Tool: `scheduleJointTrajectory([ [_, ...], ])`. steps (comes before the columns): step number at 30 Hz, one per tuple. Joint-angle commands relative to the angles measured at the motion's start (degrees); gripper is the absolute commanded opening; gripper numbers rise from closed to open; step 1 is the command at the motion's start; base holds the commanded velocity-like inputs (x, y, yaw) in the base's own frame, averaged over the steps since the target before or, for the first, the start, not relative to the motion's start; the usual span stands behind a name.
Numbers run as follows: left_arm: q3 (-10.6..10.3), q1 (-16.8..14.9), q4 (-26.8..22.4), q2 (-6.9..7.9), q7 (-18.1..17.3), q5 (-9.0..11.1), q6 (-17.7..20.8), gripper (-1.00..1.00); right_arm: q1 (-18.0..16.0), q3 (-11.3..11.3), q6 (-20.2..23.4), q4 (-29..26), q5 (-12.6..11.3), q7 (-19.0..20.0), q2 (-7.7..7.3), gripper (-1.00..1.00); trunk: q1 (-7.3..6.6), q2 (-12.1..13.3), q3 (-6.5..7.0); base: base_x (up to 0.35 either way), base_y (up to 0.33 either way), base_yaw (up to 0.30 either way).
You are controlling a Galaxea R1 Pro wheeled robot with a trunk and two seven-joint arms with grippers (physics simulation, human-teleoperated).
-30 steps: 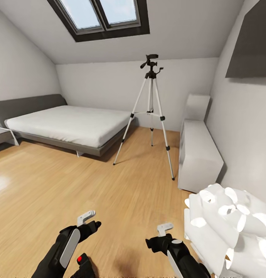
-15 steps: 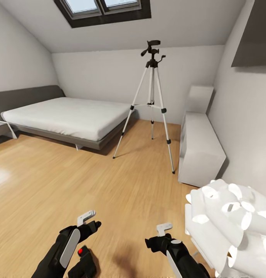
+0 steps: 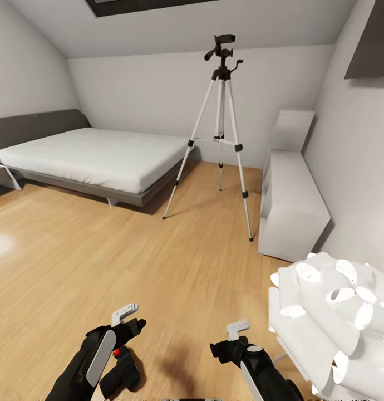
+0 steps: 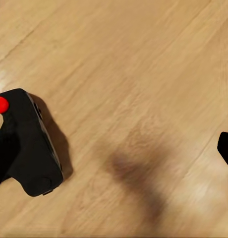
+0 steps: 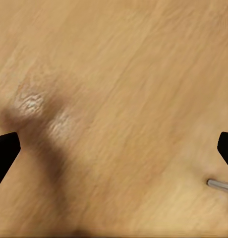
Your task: Attach the digital camera to the camera tripod in the bedroom.
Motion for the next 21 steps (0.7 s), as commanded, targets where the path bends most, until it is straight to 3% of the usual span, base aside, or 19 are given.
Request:
scheduleJointTrajectory([
  [1, 0.1, 0.0, -0.1, -0.05, 0.4, 0.6, 0.3, 1.0, 0.0, 0.0, 0.3, -0.1, 0.0, 0.2, -0.05, 1.0, 0.01, 0.0, -0.28, 0.0, 0.0, 0.0],
  [21, 0.1, 0.0, -0.1, -0.05, 0.5, 0.6, 0.1, 1.0, 0.0, 0.3, 0.3, -0.8, -0.4, 0.8, -0.32, 1.0, 0.53, -0.3, -4.71, 0.0, 0.0, 0.0],
])
